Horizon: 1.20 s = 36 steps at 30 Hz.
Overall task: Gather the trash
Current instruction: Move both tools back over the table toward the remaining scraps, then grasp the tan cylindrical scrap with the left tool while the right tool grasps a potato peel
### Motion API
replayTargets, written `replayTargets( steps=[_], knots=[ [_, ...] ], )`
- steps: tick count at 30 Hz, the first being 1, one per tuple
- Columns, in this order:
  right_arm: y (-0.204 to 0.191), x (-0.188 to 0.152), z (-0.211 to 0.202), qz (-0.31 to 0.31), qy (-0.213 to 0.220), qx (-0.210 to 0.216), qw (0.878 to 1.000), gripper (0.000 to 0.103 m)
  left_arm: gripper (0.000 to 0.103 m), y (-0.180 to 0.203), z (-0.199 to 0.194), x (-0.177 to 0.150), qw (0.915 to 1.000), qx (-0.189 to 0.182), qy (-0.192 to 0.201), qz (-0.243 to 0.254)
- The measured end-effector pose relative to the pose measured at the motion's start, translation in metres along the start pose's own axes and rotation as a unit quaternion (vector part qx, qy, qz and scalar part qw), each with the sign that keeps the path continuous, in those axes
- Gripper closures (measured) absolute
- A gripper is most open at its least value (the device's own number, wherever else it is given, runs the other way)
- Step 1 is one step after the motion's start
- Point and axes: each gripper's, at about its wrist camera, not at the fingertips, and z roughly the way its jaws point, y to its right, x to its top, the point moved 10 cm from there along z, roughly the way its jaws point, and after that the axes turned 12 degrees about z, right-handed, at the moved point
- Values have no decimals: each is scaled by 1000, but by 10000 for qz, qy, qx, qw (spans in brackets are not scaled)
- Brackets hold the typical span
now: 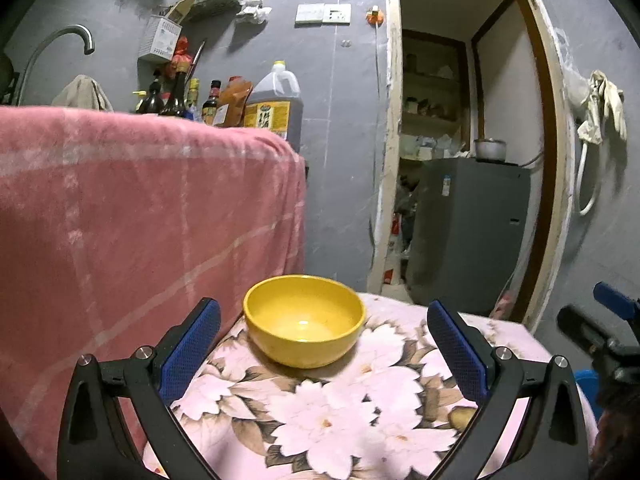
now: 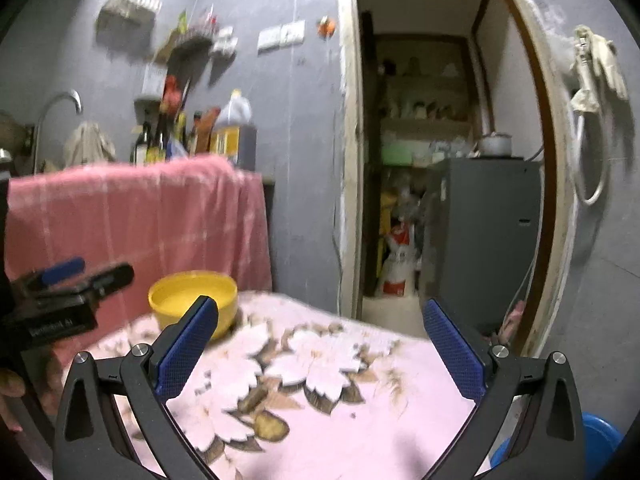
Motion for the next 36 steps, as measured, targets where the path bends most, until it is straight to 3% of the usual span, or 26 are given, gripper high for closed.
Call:
replayTargets(
  steps=[6, 16, 22, 25, 28, 32, 34, 36],
  knots=[
    [6, -46, 35, -275, -1233, -398, 9912, 0, 2, -2, 17, -17, 9990, -27, -436, 48],
    [-1, -96, 59, -450, -2413, -190, 9692, 1, 2, 2, 48, -54, 9905, -153, -1364, -77],
    [-14, -127, 71, -665, -3138, 32, 9471, 26, 2, 6, 61, -70, 9830, -428, -1776, -177],
    [-17, -138, 73, -700, -3381, 116, 9384, 29, 2, 12, 67, -74, 9791, -580, -1940, -205],
    [-19, -141, 74, -765, -3437, 74, 9359, 34, 2, 19, 70, -79, 9744, -800, -2086, -266],
    [-21, -143, 73, -731, -3503, 176, 9336, 64, 2, 26, 71, -83, 9695, -975, -2220, -359],
    [-20, -142, 75, -684, -3514, 181, 9336, 72, 3, 28, 71, -84, 9679, -1037, -2258, -367],
    [-18, -141, 75, -663, -3511, 210, 9337, 73, 3, 31, 70, -83, 9664, -1088, -2302, -350]
  ],
)
